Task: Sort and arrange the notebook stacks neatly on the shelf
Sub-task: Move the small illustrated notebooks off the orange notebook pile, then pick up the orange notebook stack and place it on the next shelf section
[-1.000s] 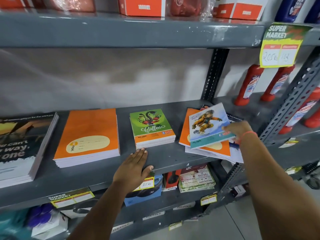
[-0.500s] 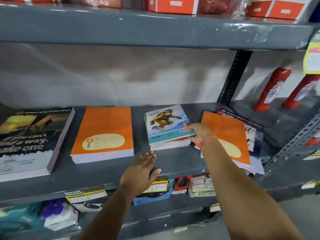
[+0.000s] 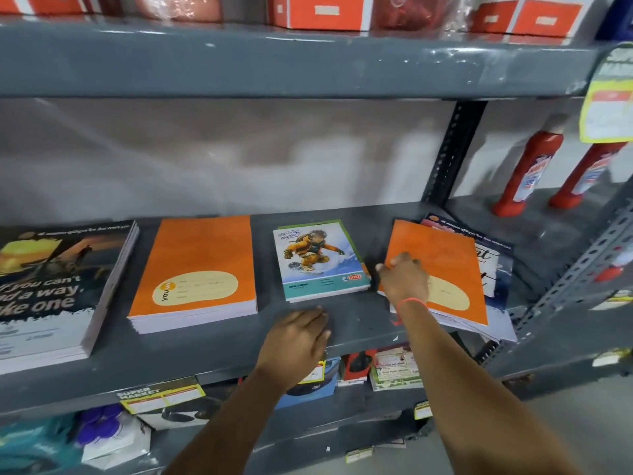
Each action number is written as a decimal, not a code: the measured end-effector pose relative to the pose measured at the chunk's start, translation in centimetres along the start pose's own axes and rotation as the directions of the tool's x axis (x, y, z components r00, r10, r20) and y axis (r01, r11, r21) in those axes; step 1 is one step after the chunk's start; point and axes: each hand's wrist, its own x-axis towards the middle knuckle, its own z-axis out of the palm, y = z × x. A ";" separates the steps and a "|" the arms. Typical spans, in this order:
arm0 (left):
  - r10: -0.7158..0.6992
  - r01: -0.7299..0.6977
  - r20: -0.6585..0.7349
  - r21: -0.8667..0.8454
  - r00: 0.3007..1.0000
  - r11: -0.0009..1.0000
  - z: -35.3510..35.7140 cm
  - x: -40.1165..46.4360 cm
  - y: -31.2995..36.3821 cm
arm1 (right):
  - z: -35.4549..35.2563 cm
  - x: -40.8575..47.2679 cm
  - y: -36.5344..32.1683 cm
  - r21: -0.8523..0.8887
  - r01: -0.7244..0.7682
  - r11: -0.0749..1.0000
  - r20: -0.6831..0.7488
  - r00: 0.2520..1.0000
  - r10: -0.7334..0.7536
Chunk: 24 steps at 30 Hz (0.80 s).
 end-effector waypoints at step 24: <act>-0.613 0.747 0.462 -0.192 0.641 0.636 3.3 14.8 13.2 | -9.0 2.6 12.7 0.458 -0.527 0.716 0.331 0.849 0.413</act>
